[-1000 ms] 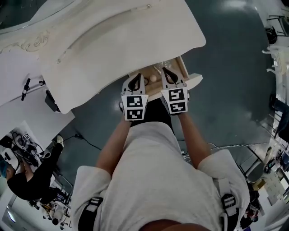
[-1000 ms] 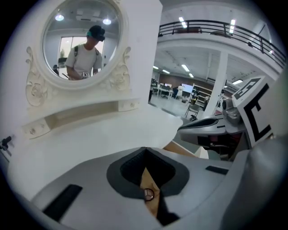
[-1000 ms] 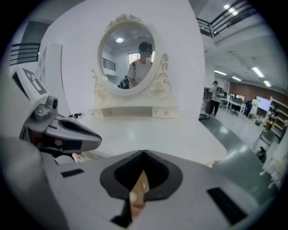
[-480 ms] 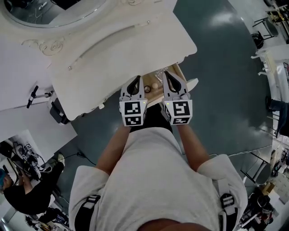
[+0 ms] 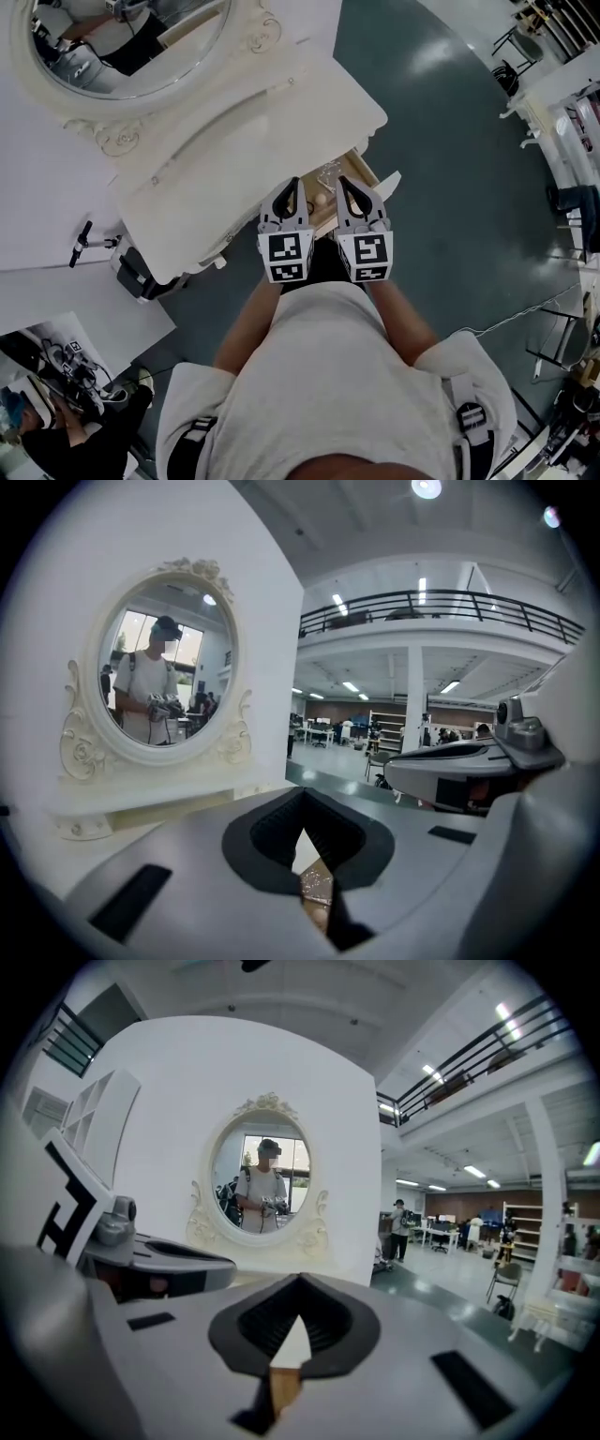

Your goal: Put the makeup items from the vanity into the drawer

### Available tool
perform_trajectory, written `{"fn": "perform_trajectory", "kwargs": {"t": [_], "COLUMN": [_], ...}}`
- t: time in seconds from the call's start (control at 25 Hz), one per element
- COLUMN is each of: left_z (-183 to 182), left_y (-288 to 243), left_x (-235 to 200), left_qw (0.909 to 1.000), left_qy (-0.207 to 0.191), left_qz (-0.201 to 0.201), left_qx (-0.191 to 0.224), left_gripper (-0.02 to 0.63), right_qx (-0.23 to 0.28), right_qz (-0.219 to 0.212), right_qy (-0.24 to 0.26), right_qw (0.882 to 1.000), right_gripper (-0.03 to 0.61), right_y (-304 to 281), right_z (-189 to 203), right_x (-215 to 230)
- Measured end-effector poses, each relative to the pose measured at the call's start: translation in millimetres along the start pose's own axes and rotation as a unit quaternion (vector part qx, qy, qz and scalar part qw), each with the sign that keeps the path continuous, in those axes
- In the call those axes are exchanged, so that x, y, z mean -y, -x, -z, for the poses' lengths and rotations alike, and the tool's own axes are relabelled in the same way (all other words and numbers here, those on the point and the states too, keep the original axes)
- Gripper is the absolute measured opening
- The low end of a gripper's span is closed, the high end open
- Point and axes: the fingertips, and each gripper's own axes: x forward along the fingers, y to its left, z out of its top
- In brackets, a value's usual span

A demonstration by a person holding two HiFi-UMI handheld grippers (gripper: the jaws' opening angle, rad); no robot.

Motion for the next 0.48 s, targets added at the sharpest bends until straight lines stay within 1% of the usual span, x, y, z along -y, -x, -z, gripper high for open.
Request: {"fn": "perform_trajectory", "kwargs": {"t": [0.12,0.28,0.48], "left_z": [5.7,4.8,-1.2], "left_y": [-4.5,-15.6,4.0], "left_x": [-1.3,5.7,1.9], "left_qw": [1.0,0.9998,0.9995], "left_qy": [-0.005,-0.006,-0.01], "left_qz": [0.007,0.018,0.03], "left_qx": [0.004,0.004,0.006], "left_gripper": [0.006,0.006,0.006], "right_qx": [-0.002,-0.004,-0.001], "right_qz": [0.009,0.016,0.029], "right_qy": [0.005,0.004,0.002], "right_qw": [1.0,1.0,1.0], "right_gripper": [0.014,0.014,0.014], "right_y": [-2.5,-8.5,3.6], "right_z": [6.3,11.6,0.2], "right_x": [-1.5,10.1,-9.7]}}
